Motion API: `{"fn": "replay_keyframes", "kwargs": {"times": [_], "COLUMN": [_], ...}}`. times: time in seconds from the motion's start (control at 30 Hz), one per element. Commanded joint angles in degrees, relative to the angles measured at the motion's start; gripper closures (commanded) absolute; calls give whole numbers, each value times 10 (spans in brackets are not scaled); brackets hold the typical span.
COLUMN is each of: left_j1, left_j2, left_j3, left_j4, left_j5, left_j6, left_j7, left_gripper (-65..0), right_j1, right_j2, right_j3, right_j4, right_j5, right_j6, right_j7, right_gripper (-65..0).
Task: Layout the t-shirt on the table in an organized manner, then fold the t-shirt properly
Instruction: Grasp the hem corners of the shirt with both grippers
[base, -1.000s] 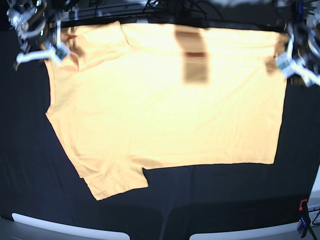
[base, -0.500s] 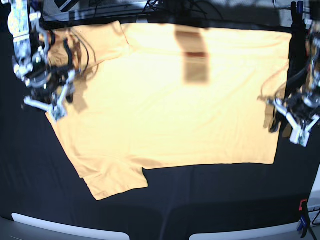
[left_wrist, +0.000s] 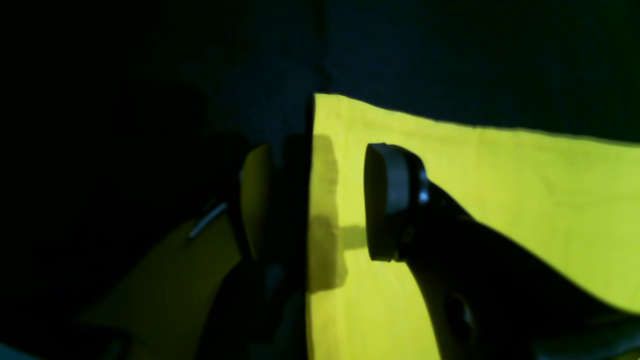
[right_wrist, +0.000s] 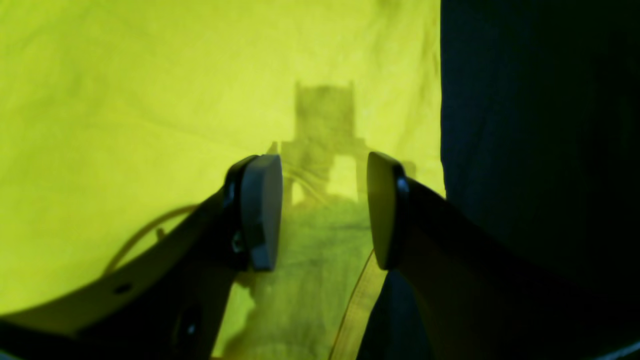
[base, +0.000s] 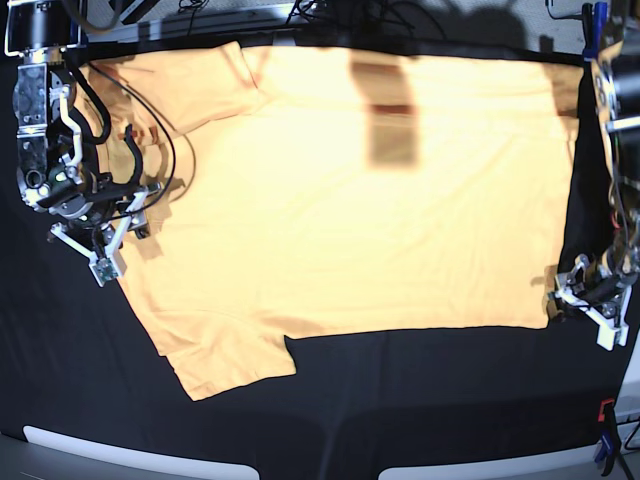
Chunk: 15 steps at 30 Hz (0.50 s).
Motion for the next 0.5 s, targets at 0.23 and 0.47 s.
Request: {"fn": "replay_keyframes", "kwargs": {"times": [0.23, 0.47], "left_j1": [-93, -90], "left_j2": [-1, 32], "left_j3": [-2, -1], "left_j4": [-152, -175], "left_j5": [26, 43], "left_j6": [-33, -33], "left_j7": [-49, -53], "left_gripper": [-279, -279], "right_j1": [9, 9], "right_j2": [10, 10], "right_j3": [5, 5], "right_j4": [8, 8], "right_j5": [2, 2], "right_j6": [-1, -1], "right_j7": [-6, -12], "right_gripper": [-271, -271]}}
